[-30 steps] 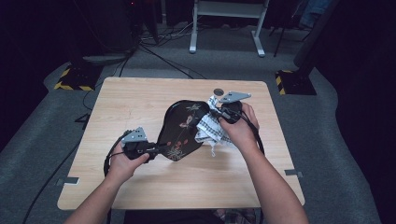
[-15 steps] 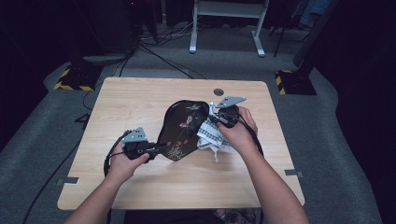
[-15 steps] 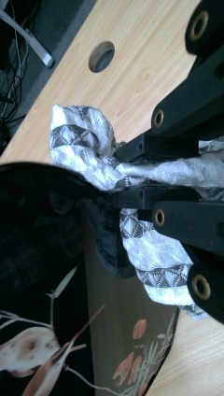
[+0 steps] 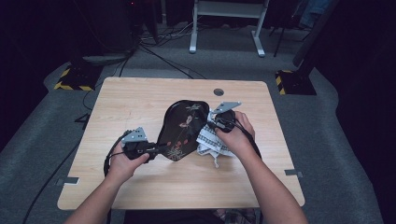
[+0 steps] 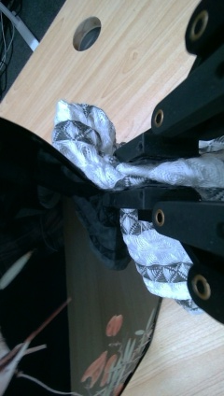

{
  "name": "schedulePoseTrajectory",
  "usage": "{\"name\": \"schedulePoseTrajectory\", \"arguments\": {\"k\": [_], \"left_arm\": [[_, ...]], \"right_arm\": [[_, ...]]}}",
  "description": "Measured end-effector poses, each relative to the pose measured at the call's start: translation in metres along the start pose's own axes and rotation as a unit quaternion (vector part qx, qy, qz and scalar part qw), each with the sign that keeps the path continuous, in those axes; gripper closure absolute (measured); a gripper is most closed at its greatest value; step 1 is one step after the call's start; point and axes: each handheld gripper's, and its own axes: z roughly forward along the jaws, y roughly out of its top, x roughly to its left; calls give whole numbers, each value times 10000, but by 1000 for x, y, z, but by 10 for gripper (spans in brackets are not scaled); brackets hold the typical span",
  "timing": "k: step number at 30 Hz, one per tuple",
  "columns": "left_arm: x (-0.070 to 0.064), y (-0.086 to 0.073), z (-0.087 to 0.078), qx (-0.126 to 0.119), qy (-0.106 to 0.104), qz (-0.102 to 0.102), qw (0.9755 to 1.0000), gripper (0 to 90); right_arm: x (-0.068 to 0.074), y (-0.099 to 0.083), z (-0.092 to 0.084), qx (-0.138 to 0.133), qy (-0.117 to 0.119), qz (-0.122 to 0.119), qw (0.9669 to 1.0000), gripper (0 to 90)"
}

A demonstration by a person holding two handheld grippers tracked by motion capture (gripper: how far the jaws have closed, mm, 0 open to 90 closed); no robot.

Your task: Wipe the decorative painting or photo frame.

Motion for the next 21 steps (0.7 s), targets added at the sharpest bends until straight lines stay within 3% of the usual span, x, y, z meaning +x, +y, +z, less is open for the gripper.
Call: {"name": "schedulePoseTrajectory", "arguments": {"k": [21], "left_arm": [[0,0,0,-1,-5,-24,10000,782]], "right_arm": [[7,-20,18,431,51,-74,9990,807]]}}
